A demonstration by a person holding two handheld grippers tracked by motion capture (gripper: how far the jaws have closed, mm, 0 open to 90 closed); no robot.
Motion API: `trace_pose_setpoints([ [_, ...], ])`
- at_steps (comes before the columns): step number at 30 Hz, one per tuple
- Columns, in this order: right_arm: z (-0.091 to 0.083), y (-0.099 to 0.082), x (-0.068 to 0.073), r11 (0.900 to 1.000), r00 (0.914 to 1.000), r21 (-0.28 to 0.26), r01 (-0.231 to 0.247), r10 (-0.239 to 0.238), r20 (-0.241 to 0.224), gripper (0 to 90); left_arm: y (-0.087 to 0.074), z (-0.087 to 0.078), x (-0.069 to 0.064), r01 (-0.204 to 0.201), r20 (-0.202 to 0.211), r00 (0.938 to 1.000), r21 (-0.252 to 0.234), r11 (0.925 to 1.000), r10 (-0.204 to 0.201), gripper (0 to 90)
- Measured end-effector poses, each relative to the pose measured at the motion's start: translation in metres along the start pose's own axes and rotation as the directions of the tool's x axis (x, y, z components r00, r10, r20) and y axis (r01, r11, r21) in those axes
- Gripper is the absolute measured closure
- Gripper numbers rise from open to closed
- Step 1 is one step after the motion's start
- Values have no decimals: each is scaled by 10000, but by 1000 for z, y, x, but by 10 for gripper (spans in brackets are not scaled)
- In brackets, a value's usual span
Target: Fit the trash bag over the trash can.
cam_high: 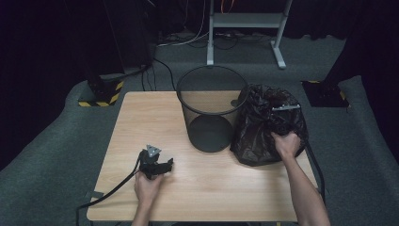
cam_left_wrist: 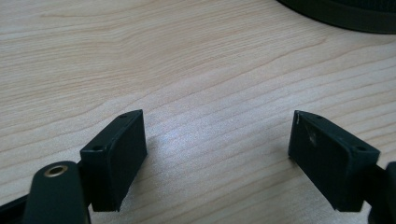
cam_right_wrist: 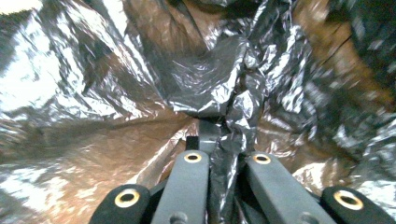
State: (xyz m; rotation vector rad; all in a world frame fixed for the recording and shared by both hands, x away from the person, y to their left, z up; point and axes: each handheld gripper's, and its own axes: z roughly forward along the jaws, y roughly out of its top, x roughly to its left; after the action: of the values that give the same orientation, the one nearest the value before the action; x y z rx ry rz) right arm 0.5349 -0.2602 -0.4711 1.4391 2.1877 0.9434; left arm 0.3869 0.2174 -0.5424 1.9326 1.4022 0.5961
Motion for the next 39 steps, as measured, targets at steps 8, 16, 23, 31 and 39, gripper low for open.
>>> trace_pose_setpoints([
  [8,-31,12,-1,9958,9997,-914,100,-120,-215,896,0,0,0,-3,4,10000,3,10000,3,190],
  [16,-61,23,-6,9845,9991,-1753,-55,-20,-424,896,0,0,0,1,-1,10000,-2,10000,-1,191],
  [23,-84,31,-9,9728,9992,-2315,-10,-83,-392,896,0,0,0,2,5,10000,0,10000,-2,190],
  [31,-109,40,-13,9597,9993,-2809,-18,-86,-359,896,0,0,0,-1,3,10000,0,10000,1,191],
  [39,-125,47,-12,9484,9993,-3169,110,-215,-297,896,0,0,0,-2,3,10000,1,10000,2,191],
])
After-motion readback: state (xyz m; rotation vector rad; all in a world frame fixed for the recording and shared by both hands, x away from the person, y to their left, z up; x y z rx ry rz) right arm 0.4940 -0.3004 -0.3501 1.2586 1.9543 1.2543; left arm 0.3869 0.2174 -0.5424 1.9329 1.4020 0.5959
